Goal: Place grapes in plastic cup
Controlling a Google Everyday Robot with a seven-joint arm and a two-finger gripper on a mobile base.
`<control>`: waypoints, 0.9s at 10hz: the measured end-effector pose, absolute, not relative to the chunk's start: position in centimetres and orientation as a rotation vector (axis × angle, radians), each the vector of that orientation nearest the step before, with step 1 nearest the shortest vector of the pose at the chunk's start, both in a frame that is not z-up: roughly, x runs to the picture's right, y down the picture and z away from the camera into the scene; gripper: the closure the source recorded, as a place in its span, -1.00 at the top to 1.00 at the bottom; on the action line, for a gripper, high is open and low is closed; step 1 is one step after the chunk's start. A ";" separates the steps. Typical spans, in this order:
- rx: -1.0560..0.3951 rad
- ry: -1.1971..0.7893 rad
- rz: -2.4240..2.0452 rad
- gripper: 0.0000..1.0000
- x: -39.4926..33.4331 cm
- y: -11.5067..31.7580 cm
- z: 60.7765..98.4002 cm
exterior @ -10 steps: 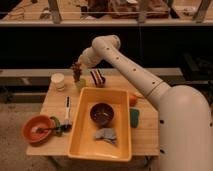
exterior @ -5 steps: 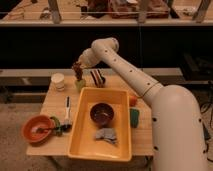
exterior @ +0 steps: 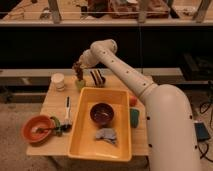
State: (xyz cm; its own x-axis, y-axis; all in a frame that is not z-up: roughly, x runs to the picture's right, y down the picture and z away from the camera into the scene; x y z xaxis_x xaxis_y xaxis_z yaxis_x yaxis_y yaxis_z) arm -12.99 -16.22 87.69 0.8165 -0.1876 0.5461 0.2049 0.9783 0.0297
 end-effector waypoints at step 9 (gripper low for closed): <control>-0.058 -0.559 -0.170 -1.00 -13.1 -14.4 91.5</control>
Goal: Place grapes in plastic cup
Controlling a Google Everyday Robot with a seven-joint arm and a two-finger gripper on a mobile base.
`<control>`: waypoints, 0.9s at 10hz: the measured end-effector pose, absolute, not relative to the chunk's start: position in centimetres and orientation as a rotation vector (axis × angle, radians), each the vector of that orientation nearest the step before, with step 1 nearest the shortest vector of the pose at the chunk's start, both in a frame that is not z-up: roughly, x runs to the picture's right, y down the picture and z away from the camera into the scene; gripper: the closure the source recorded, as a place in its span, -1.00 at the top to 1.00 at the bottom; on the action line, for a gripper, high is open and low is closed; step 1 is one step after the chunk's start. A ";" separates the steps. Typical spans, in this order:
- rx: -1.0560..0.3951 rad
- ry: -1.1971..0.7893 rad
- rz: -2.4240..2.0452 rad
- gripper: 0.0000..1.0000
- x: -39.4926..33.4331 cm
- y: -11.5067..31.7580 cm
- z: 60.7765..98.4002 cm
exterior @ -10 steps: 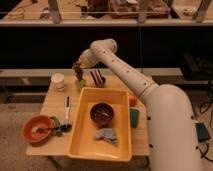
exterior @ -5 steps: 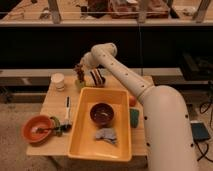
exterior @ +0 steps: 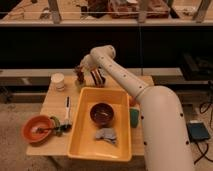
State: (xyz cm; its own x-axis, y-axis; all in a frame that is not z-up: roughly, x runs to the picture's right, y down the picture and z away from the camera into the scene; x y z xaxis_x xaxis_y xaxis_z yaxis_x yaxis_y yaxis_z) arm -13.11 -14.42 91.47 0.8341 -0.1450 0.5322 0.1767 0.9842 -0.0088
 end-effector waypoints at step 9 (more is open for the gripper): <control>-0.115 -0.543 -0.152 0.40 -13.4 -12.2 93.6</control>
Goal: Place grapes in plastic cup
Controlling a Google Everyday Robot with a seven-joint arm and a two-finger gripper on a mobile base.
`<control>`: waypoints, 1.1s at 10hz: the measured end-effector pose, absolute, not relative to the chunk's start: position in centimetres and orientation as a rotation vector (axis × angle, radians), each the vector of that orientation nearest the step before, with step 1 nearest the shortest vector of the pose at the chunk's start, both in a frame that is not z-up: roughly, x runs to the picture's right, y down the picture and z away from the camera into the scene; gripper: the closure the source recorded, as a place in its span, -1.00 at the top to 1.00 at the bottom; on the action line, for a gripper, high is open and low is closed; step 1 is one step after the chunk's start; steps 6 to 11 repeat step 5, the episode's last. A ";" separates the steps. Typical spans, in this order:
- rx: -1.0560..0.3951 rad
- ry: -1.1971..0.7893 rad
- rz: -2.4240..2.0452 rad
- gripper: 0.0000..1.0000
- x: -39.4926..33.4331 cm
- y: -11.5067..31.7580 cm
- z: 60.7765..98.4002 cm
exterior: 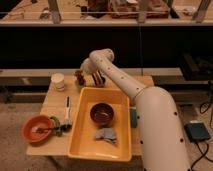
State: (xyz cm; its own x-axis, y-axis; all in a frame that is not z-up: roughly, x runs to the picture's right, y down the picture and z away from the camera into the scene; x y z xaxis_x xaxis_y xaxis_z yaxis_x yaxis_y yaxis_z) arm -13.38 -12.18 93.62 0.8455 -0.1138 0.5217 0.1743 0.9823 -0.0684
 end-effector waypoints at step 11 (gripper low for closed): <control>-0.129 -0.529 -0.162 0.60 -13.4 -11.7 93.8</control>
